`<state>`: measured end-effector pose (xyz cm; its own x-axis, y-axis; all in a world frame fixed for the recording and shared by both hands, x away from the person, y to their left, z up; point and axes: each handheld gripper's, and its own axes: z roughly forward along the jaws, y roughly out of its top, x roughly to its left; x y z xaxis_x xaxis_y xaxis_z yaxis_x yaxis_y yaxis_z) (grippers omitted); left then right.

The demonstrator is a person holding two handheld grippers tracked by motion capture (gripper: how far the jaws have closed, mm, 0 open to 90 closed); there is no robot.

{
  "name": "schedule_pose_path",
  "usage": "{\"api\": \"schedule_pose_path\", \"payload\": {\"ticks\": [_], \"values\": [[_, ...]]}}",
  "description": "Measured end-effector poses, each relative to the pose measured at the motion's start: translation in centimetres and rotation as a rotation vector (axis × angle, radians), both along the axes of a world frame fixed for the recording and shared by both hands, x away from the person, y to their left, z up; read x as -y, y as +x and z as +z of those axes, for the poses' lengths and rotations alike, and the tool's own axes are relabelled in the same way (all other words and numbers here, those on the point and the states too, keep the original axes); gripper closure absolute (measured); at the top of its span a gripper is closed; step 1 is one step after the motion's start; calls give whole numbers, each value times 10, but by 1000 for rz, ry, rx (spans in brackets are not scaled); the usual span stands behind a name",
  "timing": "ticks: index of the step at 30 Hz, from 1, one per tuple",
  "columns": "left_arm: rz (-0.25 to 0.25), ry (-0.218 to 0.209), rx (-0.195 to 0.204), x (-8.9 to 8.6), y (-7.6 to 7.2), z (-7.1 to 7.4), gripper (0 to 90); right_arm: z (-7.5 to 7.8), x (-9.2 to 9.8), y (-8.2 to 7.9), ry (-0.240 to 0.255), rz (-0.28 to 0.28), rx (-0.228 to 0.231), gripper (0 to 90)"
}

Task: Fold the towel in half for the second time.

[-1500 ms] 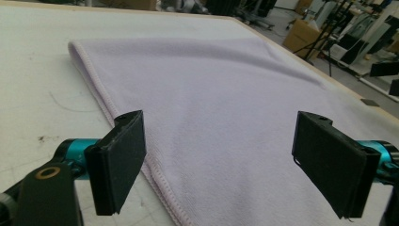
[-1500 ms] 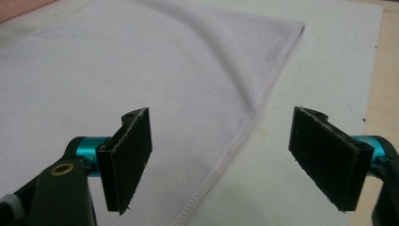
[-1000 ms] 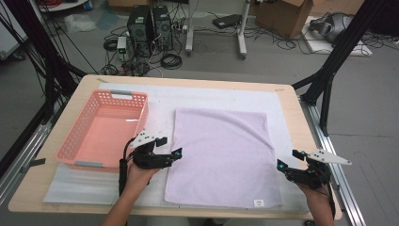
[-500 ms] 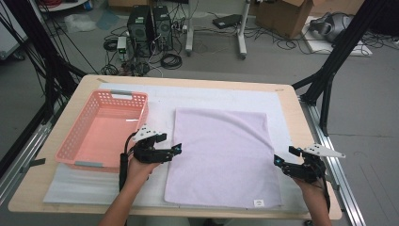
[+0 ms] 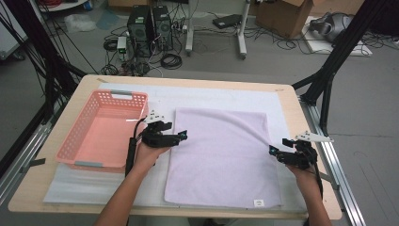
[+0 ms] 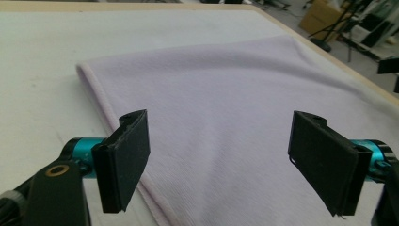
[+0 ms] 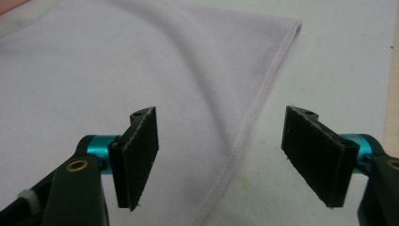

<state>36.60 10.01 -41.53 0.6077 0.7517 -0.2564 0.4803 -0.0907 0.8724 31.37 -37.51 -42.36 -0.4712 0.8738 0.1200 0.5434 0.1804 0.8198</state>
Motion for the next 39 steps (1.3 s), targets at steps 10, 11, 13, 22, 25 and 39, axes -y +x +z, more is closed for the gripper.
{"api": "schedule_pose_path", "payload": {"ticks": [10, 11, 13, 22, 25, 39], "values": [[65, 61, -75, 5, 40, -6, 236, 0, 2, 46, -53, -94, -43, 440], [59, 55, -81, 5, 43, -8, 251, -1, 0, 51, -64, -99, -45, 448], [54, 58, -94, 6, 46, -13, 262, -4, -2, 60, -71, -98, -49, 455], [95, 101, -138, 2, 56, -28, 326, -20, -18, 88, -113, -104, -85, 531], [129, 124, -158, 2, 60, -35, 368, -23, -19, 92, -118, -136, -91, 617], [130, 261, -62, 19, 55, -35, 687, -22, -26, 96, -96, -160, -109, 740]]}}
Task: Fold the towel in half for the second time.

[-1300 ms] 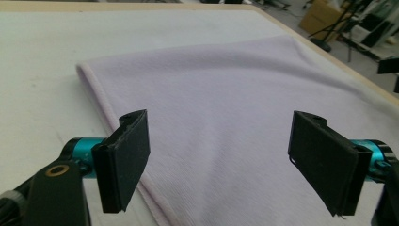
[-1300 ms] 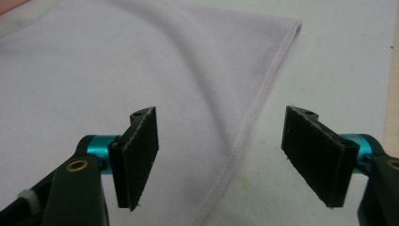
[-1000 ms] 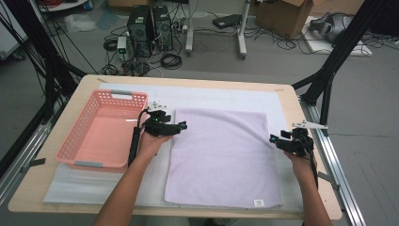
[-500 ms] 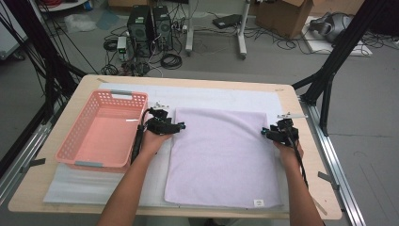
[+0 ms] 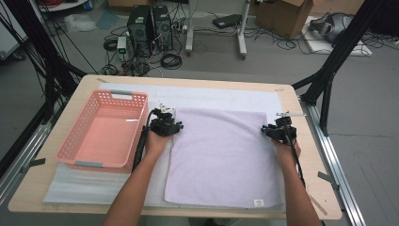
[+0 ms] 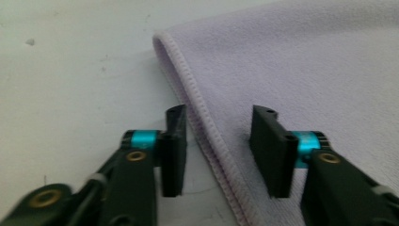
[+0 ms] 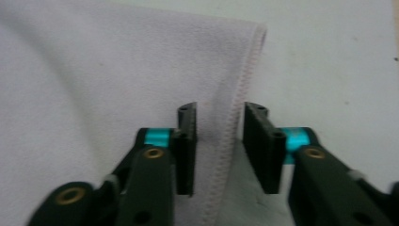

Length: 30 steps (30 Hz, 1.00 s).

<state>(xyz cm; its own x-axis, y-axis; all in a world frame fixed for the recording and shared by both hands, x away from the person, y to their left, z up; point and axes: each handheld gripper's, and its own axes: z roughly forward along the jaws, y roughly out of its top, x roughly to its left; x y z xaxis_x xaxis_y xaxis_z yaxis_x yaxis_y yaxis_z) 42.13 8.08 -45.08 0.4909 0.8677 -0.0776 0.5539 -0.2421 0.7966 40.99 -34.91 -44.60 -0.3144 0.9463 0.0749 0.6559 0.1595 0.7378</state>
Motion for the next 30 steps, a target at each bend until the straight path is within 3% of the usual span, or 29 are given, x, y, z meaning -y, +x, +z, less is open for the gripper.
{"api": "schedule_pose_path", "payload": {"ticks": [2, 3, 6, 8, 10, 12, 17, 25, 27, 30], "values": [[-12, 18, 10, 6, -2, 0, 820, 0, -1, -1, 29, 14, -13, 826], [-2, 9, -1, 6, -2, 0, 829, 0, -1, -1, 40, 6, -16, 838], [37, -75, -60, 1, 0, 1, 844, -1, 5, 0, 115, -19, -38, 857], [65, -131, -96, -4, 2, 1, 850, 0, 7, -1, 112, -43, -29, 861], [93, -190, -114, -9, 3, 3, 852, 3, 8, -3, 118, -53, -11, 863], [94, -222, -107, -13, 2, 7, 853, 7, 10, -5, 138, -50, 7, 863], [67, -251, -80, -17, -6, 20, 853, 17, 17, -14, 208, -45, 38, 863], [25, -278, -61, -24, -31, 36, 852, 32, 24, -47, 226, 14, 93, 863], [8, -266, -64, -25, -39, 38, 852, 35, 25, -57, 218, 30, 109, 862], [-12, -269, -37, -26, -55, 42, 852, 39, 27, -73, 229, 50, 122, 862]]}}
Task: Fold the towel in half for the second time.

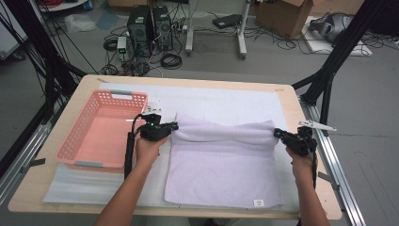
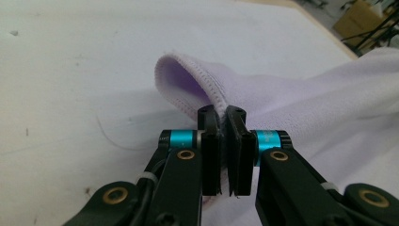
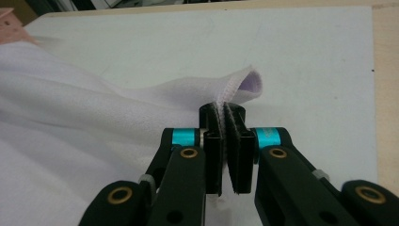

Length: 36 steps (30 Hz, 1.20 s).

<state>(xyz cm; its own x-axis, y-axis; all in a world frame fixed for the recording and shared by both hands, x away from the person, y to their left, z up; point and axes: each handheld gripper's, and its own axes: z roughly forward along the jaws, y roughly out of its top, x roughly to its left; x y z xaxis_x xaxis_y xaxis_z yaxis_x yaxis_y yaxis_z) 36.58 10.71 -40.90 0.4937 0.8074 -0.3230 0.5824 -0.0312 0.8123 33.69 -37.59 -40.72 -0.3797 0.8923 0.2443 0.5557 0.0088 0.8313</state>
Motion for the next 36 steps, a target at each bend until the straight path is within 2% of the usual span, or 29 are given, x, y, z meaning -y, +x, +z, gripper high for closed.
{"api": "schedule_pose_path", "payload": {"ticks": [5, 8, 13, 17, 21, 23, 24, 25, 26, 28, 30, 32, 36], "values": [[-39, -1, 19, -2, -20, 6, 850, 0, 4, -26, 6, 23, 15, 861], [-58, 3, 23, -3, -30, 6, 850, -3, 5, -39, 0, 32, 9, 861], [-82, 19, 16, -4, -49, -3, 850, -6, 4, -54, -19, 44, -9, 861], [-101, 15, 7, -8, -64, -11, 849, -8, 3, -65, -36, 58, -27, 861], [-113, 37, -19, -8, -73, -22, 841, -15, 0, -73, -66, 67, -82, 859], [-108, 58, -25, -7, -71, -25, 782, -18, -1, -74, -93, 68, -102, 833], [-90, 57, -26, -7, -69, -25, 684, -18, -1, -74, -93, 58, -99, 786], [-86, 45, -26, -8, -66, -24, 601, -16, -1, -73, -89, 41, -95, 706], [-78, 34, -21, -9, -63, -22, 569, -14, 0, -72, -82, 23, -84, 657], [-68, 24, -9, -11, -56, -18, 478, -9, 4, -68, -57, -1, -69, 598], [-61, 33, -13, -11, -48, -15, 454, -4, 6, -63, -56, -16, -63, 548], [-61, 22, -14, -9, -42, -14, 440, -2, 6, -54, -57, -22, -72, 526], [-70, 20, -38, -2, -28, -17, 434, -4, 0, -32, -71, -11, -118, 472]]}}
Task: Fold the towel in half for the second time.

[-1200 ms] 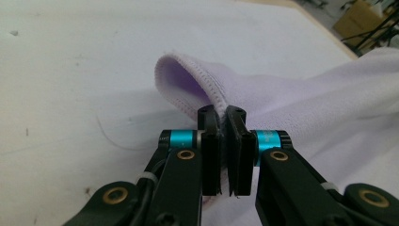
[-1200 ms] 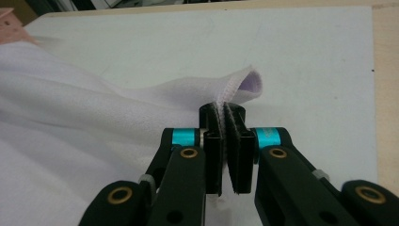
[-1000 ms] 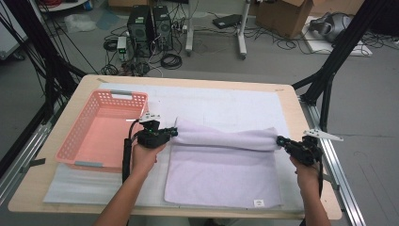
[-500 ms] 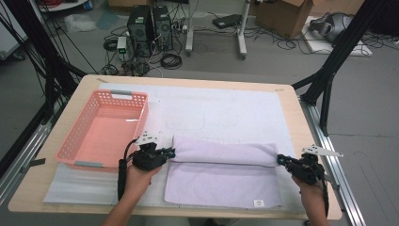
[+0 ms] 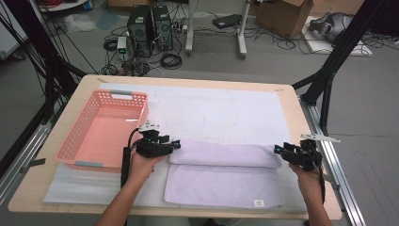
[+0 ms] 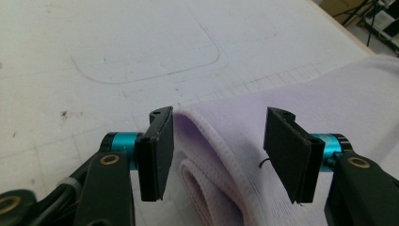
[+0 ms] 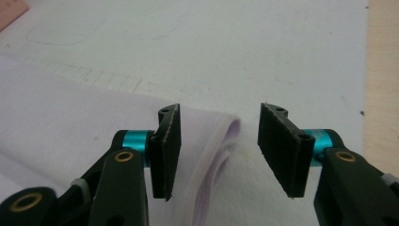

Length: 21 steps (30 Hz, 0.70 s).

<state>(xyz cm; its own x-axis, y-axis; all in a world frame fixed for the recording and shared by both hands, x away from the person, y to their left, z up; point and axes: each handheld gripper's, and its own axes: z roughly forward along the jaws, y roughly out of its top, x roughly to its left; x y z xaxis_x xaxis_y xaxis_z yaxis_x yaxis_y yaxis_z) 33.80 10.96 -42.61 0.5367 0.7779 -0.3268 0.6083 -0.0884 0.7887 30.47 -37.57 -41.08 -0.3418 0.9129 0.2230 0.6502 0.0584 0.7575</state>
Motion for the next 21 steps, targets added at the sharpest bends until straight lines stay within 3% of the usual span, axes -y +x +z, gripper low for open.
{"api": "schedule_pose_path", "payload": {"ticks": [3, 5, 8, 9, 10, 14, 16, 21], "values": [[-2, 12, -50, 4, 10, -8, 439, -4, -7, 17, -13, 3, -48, 460], [-4, 3, -68, 7, 13, -12, 505, -8, -12, 26, -32, 9, -89, 478], [-20, 19, -49, 9, 11, -12, 773, -15, -16, 33, -53, 46, -142, 686], [-21, 17, -22, 8, 9, -10, 826, -14, -16, 32, -59, 58, -133, 796], [-25, 8, -3, 8, 7, -8, 840, -13, -16, 29, -65, 67, -101, 827], [-51, -4, 33, 4, -2, 0, 845, -9, -14, 14, -98, 67, -26, 845], [-58, -20, 71, 2, -10, 4, 845, -8, -11, 6, -87, 69, 3, 842], [-68, -50, 109, -4, -27, 3, 843, -5, -8, -16, -62, 75, 71, 839]]}}
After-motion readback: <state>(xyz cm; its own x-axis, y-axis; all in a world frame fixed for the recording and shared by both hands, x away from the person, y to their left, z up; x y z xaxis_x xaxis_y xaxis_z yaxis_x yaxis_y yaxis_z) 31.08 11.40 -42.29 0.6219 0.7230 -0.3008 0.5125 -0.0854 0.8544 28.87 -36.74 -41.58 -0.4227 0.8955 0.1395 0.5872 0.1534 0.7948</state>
